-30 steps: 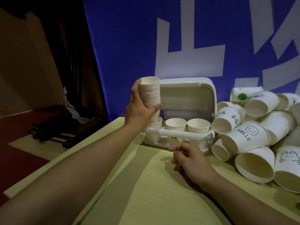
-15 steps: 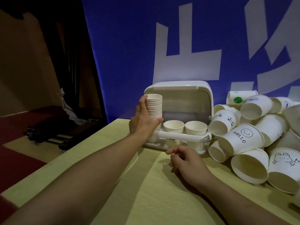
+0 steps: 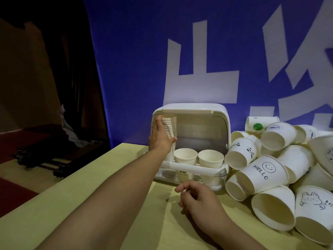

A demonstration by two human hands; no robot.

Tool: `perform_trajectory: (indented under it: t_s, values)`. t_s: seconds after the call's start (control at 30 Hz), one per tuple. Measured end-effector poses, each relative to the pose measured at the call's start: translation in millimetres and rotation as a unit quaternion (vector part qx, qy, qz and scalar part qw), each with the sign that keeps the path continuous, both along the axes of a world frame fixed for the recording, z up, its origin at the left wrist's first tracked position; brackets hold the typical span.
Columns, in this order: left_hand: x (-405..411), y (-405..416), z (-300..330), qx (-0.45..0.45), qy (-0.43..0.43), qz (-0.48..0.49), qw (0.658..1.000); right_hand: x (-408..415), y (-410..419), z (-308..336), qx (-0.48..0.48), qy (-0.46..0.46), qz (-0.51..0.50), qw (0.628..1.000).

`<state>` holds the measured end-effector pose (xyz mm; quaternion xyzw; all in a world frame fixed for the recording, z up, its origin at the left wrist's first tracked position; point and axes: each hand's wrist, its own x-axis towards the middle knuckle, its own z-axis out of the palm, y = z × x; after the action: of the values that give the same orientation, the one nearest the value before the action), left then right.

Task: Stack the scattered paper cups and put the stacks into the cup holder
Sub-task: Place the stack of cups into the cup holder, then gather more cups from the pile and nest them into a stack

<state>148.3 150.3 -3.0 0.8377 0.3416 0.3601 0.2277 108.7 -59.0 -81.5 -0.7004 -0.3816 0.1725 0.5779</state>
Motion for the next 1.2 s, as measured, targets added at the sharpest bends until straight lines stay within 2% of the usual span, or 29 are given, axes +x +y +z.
perform_trajectory:
  t_s: [0.3, 0.43, 0.5, 0.6, 0.77, 0.87, 0.93, 1.03, 1.1, 1.2]
  values:
    - [3.6, 0.2, 0.1, 0.009, 0.012, 0.012, 1.0, 0.6, 0.1, -0.9, 0.0, 0.002, -0.001, 1.0]
    - [-7.6, -12.9, 2.0, -0.028, -0.003, 0.014, 1.0, 0.0, -1.4, -0.3, -0.008, -0.005, -0.004, 1.0]
    - [-23.0, -25.4, 1.8, -0.052, -0.055, 0.01, 0.997, -1.5, -2.4, 0.3, -0.013, -0.013, -0.011, 1.0]
    - [-55.7, -49.1, 0.2, -0.097, -0.177, -0.001, 0.979, -4.9, -5.6, 4.4, -0.029, -0.036, -0.016, 0.999]
    - [-104.0, -104.3, -10.7, -0.214, -0.349, -0.001, 0.912, -17.9, -14.8, 12.9, 0.025, -0.004, -0.07, 0.997]
    - [-117.3, -148.6, -23.8, -0.258, -0.386, -0.052, 0.884, -28.3, -42.4, 26.3, 0.024, 0.0, -0.112, 0.993]
    - [-118.0, -179.0, -34.1, -0.282, -0.341, -0.121, 0.889, -37.1, -76.0, 39.2, 0.025, -0.006, -0.14, 0.99]
    - [-114.4, -224.6, -44.8, -0.284, -0.197, -0.259, 0.902, -52.3, -149.6, 54.3, 0.02, -0.047, -0.181, 0.982]
    - [-114.7, -254.0, -46.4, -0.266, -0.112, -0.365, 0.885, -63.2, -202.3, 61.4, 0.01, -0.064, -0.214, 0.975]
    - [-116.9, -298.5, -45.5, -0.23, -0.026, -0.496, 0.837, -75.4, -270.9, 65.2, -0.002, -0.072, -0.28, 0.957]
